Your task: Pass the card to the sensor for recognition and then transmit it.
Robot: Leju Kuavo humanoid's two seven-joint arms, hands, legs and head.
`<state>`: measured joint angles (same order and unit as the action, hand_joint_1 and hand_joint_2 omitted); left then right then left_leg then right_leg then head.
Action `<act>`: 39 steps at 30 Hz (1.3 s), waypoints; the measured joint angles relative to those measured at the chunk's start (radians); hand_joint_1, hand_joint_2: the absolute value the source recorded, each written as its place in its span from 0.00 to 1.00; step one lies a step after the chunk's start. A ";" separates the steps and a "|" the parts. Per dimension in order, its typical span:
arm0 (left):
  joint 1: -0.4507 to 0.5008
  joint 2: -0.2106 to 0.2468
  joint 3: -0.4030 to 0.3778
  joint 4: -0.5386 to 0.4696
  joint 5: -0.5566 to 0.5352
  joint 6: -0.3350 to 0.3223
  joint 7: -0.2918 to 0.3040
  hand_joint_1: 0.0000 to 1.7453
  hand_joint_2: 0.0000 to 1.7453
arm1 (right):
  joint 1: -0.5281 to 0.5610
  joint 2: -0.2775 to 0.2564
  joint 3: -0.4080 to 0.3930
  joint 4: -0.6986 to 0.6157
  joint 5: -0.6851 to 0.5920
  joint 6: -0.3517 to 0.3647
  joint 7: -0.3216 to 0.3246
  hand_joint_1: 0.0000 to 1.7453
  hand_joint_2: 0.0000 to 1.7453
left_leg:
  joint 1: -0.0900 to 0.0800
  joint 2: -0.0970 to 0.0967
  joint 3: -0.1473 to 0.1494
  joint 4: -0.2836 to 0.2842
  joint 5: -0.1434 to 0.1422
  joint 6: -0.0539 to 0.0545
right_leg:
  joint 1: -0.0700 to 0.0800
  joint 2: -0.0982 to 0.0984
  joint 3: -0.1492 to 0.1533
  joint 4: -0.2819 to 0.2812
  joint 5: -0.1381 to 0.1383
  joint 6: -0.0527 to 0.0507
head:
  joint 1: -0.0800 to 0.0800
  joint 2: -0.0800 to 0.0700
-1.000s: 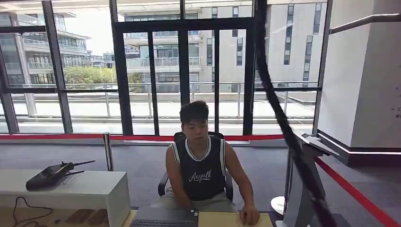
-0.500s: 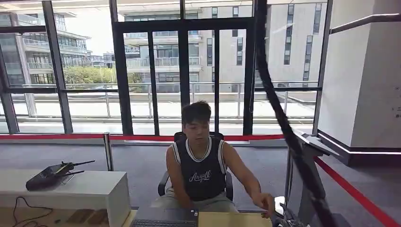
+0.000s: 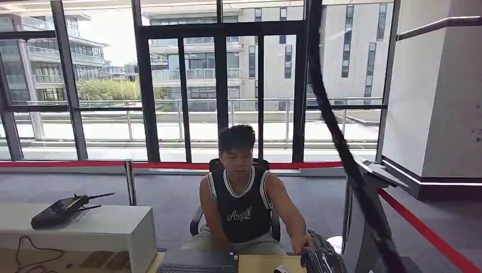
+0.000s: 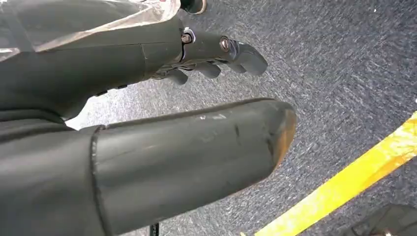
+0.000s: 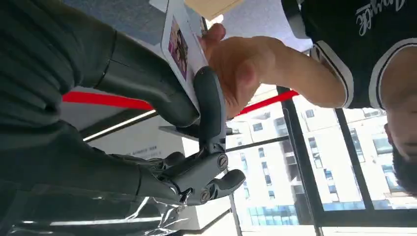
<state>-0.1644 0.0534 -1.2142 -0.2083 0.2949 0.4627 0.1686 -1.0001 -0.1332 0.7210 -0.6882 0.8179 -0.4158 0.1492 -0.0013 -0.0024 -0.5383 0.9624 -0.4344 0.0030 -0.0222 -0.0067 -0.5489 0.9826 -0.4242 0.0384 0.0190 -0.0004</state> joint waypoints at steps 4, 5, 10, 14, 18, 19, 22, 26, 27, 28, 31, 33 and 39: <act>-0.004 0.000 -0.002 0.000 -0.006 -0.004 0.000 0.00 0.00 | -0.010 0.015 0.011 0.017 0.003 -0.003 0.003 1.00 1.00 | 0.000 0.000 0.000 0.000 0.000 0.000 | 0.000 0.000 0.000 0.000 0.000 0.000 | 0.000 0.000; -0.005 0.000 -0.004 0.000 -0.007 -0.004 0.000 0.00 0.00 | -0.012 0.016 0.013 0.021 0.002 -0.003 0.003 0.96 1.00 | 0.000 0.000 0.000 0.000 0.000 0.000 | 0.000 0.000 0.000 0.000 0.000 0.000 | 0.000 0.000; -0.004 0.000 -0.007 0.000 -0.011 -0.005 0.000 0.00 0.00 | -0.013 0.017 0.021 0.040 -0.004 -0.005 0.005 0.29 1.00 | 0.000 0.000 0.000 0.000 0.000 0.000 | 0.000 0.000 0.000 0.000 0.000 0.000 | 0.000 0.000; -0.004 0.000 -0.007 0.000 -0.013 -0.007 0.000 0.00 0.00 | -0.013 0.017 0.024 0.054 -0.010 -0.006 0.006 0.00 1.00 | 0.000 0.000 0.000 0.000 0.000 0.000 | 0.000 0.000 0.000 -0.001 0.000 0.000 | 0.000 0.000; -0.003 0.000 -0.007 0.000 -0.013 -0.006 0.000 0.00 0.00 | -0.012 0.017 0.027 0.069 -0.007 -0.010 0.019 0.00 0.00 | 0.000 0.000 0.000 0.000 0.000 0.000 | 0.000 0.000 0.000 0.000 0.000 0.000 | 0.000 0.000; -0.004 0.000 -0.007 0.000 -0.013 -0.006 0.000 0.00 0.00 | -0.012 0.017 0.028 0.072 -0.007 -0.014 0.020 0.00 0.00 | 0.000 0.000 0.000 0.000 0.000 0.000 | 0.000 0.000 0.000 0.000 0.000 0.000 | 0.000 0.000; -0.004 0.000 -0.007 0.000 -0.012 -0.004 0.000 0.00 0.00 | -0.012 0.016 0.029 0.079 -0.010 -0.017 0.020 0.00 0.00 | 0.000 0.000 0.000 0.000 0.000 0.000 | 0.000 0.000 0.000 0.000 0.000 0.000 | 0.000 0.000; -0.003 0.000 -0.007 0.000 -0.012 -0.004 0.000 0.00 0.00 | -0.012 0.016 0.029 0.087 -0.010 -0.020 0.019 0.00 0.00 | 0.000 0.000 0.000 0.000 0.000 0.000 | 0.000 0.000 0.000 0.000 0.000 0.000 | 0.000 0.000; -0.003 0.000 -0.007 0.000 -0.011 -0.004 0.000 0.00 0.00 | -0.011 0.016 0.029 0.088 -0.010 -0.021 0.019 0.00 0.00 | 0.000 0.000 0.000 0.000 0.000 0.000 | 0.000 0.000 0.000 0.000 0.000 0.000 | 0.000 0.000; -0.003 0.000 -0.007 0.000 -0.011 -0.004 0.000 0.00 0.00 | -0.011 0.016 0.029 0.089 -0.010 -0.021 0.019 0.00 0.00 | 0.000 0.000 0.000 0.000 0.000 0.000 | 0.000 0.000 0.000 0.000 0.000 0.000 | 0.000 0.000; -0.003 0.000 -0.007 0.000 -0.011 -0.004 0.000 0.00 0.00 | -0.011 0.016 0.029 0.093 -0.010 -0.023 0.019 0.00 0.00 | 0.000 0.000 0.000 0.000 0.000 0.000 | 0.000 0.000 0.000 0.000 0.000 0.000 | 0.000 0.000; -0.003 0.000 -0.007 0.000 -0.010 -0.001 0.000 0.00 0.00 | -0.011 0.016 0.029 0.095 -0.015 -0.023 0.016 0.00 0.00 | 0.000 0.000 0.000 0.000 0.000 0.000 | 0.000 0.000 0.000 0.000 0.000 0.000 | 0.000 0.000; 0.011 0.000 -0.007 0.000 -0.001 0.024 0.003 0.00 0.00 | 0.022 0.008 0.006 0.068 -0.180 -0.036 -0.066 0.00 1.00 | 0.000 0.000 0.001 0.000 0.000 0.000 | 0.000 0.000 0.000 -0.001 0.000 0.000 | 0.000 0.000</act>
<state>-0.1539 0.0538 -1.2215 -0.2083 0.2941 0.4872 0.1717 -0.9778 -0.1248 0.7267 -0.6203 0.6380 -0.4520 0.0827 -0.0012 -0.0023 -0.5377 0.9626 -0.4344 0.0029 -0.0221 -0.0067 -0.5489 0.9820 -0.4241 0.0383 0.0191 -0.0004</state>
